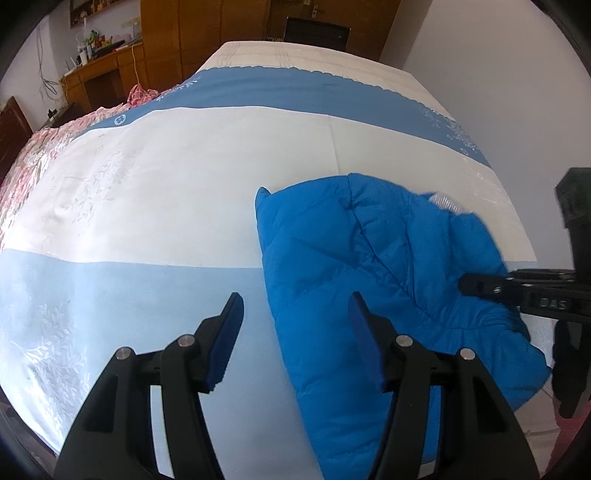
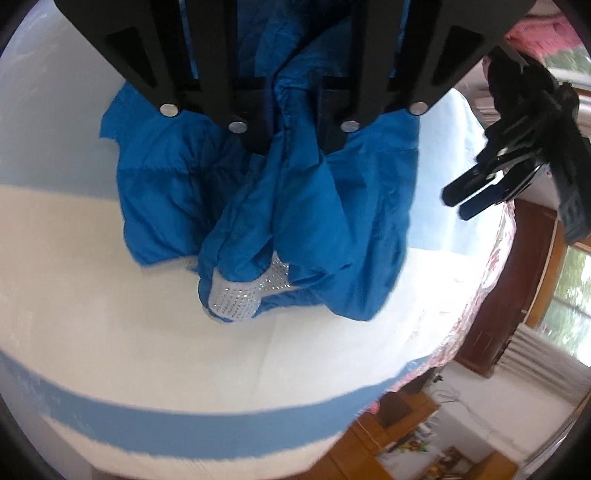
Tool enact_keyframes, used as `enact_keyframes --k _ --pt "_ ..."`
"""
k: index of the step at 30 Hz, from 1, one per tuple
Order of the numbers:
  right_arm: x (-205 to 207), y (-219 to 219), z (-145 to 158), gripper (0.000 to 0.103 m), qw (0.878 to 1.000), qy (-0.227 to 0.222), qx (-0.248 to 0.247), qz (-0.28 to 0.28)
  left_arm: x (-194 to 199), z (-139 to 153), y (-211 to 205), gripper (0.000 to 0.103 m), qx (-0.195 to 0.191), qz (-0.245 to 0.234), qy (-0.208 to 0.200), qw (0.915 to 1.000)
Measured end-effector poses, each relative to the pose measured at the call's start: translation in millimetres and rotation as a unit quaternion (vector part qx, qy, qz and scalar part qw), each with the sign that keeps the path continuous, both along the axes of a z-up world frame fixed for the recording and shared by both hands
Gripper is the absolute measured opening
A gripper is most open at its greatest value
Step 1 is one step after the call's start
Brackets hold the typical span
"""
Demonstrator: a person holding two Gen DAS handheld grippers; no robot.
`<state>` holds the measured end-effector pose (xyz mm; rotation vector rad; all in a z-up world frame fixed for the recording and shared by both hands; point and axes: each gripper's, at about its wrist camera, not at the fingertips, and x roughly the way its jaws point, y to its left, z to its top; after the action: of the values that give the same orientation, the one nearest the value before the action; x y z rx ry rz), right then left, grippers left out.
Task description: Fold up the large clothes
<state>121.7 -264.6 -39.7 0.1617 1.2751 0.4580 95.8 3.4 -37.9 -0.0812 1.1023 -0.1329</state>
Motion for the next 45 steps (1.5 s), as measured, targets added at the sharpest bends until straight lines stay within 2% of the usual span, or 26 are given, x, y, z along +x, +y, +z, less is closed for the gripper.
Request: enact_keyframes --k 5,11,18,22,29,33,35,38,40,43,45 --pt "-25 -10 34 0.013 0.999 -0.045 -0.006 0.007 -3 4 -6 0.058 -0.005 -0.007 -0.004 1.0000" --pt "-47 -30 57 0.012 0.997 -0.071 -0.007 -0.012 -10 9 -20 0.058 -0.016 -0.028 -0.007 0.9995" --pt "-61 -55 54 0.012 0.996 -0.066 -0.003 -0.057 -19 0 -46 0.058 -0.031 -0.070 0.007 0.9970" --pt "-66 -86 33 0.012 0.995 -0.045 0.005 -0.087 -25 -11 -64 0.058 -0.036 -0.097 0.019 0.9944" --pt "-67 -131 -52 0.016 0.989 0.017 0.042 -0.142 -26 -45 -85 0.058 -0.069 -0.130 0.067 0.9868" --pt "-76 -141 -88 0.022 0.983 0.023 0.081 -0.165 -29 -56 -94 0.061 -0.062 -0.143 0.057 0.9862" --pt "-79 -142 -95 0.023 0.980 0.022 0.089 -0.176 -30 -62 -96 0.063 -0.056 -0.144 0.052 0.9867" --pt "-78 -137 -84 0.029 0.984 0.010 0.059 -0.171 -31 -62 -91 0.063 -0.058 -0.139 0.059 0.9869" --pt "-81 -131 -63 0.039 0.986 -0.008 0.004 -0.164 -31 -55 -84 0.059 -0.064 -0.132 0.066 0.9870" --pt "-97 -112 -21 0.040 0.983 -0.065 -0.084 -0.152 -35 -40 -73 0.054 -0.079 -0.120 0.063 0.9876" --pt "-105 -96 2 0.039 0.983 -0.094 -0.098 -0.127 -38 -30 -68 0.050 -0.091 -0.117 0.062 0.9869"
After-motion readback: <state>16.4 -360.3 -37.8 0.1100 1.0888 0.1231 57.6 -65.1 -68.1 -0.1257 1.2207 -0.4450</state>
